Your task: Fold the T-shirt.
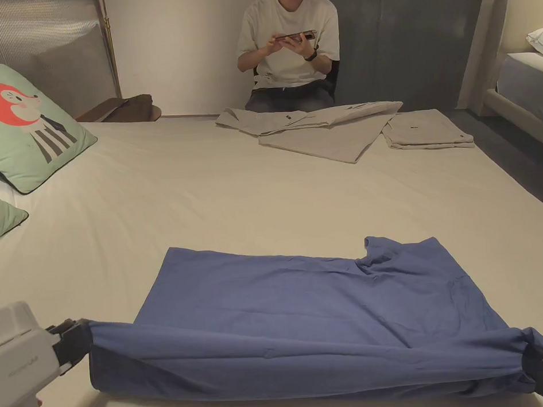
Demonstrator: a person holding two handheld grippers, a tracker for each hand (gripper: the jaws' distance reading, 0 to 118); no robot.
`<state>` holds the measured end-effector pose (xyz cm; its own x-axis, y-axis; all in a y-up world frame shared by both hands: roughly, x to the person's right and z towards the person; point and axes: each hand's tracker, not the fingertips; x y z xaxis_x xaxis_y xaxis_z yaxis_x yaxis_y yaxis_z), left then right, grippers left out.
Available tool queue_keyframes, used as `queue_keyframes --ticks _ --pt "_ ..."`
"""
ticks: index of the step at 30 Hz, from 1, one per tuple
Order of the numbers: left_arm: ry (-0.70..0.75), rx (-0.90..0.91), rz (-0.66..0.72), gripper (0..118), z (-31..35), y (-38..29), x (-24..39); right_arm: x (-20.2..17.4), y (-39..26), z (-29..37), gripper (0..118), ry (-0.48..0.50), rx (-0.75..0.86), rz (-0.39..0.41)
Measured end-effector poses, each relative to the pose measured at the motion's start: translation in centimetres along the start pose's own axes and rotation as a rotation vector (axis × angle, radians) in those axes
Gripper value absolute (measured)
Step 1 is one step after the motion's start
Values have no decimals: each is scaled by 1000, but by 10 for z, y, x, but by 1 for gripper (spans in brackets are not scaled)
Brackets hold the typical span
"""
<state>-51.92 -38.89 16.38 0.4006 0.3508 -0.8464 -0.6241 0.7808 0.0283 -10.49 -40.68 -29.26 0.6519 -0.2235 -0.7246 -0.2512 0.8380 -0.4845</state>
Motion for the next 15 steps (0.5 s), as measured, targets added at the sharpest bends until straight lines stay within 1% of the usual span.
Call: queue_keyframes --ticks 2,7,11,15 --pt "8 -28 11 6 -29 11 8 -11 5 -13 8 -27 -44 -14" --pt "62 -98 0 6 -87 14 30 -3 15 -59 8 -64 -109 -17" --pt "92 -135 20 6 -115 12 31 3 17 -93 8 -78 -160 -33" --pt "111 -157 18 6 -137 13 28 6 23 -110 8 -88 -188 -19"
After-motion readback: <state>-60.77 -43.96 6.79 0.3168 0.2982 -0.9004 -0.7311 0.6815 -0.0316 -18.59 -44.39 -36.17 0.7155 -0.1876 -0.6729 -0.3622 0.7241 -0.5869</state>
